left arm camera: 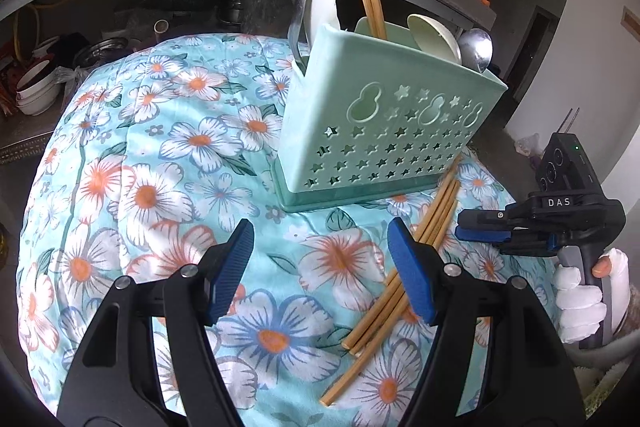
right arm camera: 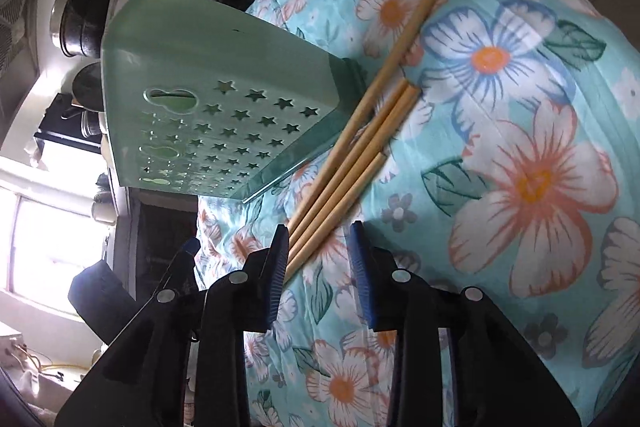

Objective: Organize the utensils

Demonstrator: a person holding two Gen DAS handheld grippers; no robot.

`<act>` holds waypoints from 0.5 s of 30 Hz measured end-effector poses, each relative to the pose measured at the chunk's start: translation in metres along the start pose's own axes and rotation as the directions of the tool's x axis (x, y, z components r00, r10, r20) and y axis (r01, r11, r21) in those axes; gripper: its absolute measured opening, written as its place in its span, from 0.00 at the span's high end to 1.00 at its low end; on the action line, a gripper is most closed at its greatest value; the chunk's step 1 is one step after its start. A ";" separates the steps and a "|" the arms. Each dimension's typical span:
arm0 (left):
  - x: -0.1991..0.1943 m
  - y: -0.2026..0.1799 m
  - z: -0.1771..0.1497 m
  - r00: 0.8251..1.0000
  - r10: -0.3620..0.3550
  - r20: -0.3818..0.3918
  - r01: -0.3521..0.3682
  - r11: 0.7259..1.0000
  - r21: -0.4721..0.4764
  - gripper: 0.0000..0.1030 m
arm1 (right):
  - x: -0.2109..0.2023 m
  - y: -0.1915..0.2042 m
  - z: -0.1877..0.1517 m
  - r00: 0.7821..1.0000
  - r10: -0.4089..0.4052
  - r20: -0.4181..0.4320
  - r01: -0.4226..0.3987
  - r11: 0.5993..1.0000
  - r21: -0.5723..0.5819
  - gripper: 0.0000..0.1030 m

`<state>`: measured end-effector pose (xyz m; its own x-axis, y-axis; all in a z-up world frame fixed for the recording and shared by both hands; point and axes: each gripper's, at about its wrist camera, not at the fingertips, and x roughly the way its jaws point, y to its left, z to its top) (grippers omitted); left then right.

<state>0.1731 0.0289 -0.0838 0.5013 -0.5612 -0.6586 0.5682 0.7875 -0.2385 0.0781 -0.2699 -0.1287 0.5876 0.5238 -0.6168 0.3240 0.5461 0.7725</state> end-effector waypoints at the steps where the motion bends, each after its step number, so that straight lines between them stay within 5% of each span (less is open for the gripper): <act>1: 0.001 0.000 0.000 1.000 -0.002 -0.003 0.002 1.000 0.001 0.36 | 0.002 -0.002 0.000 1.000 0.004 0.003 -0.004 1.000 0.011 0.74; 8: 0.002 -0.001 0.003 1.000 -0.005 -0.006 0.005 1.000 0.010 0.36 | 0.007 -0.018 0.009 0.998 0.052 0.029 -0.055 0.993 0.103 0.88; 15: 0.001 -0.002 0.004 1.000 -0.004 -0.007 0.004 1.000 0.011 0.36 | 0.002 -0.027 0.010 0.996 0.076 0.045 -0.080 0.991 0.109 0.88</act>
<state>0.1756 0.0255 -0.0811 0.4946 -0.5626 -0.6624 0.5777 0.7823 -0.2330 0.0777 -0.2898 -0.1491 0.6431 0.5339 -0.5490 0.3545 0.4279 0.8314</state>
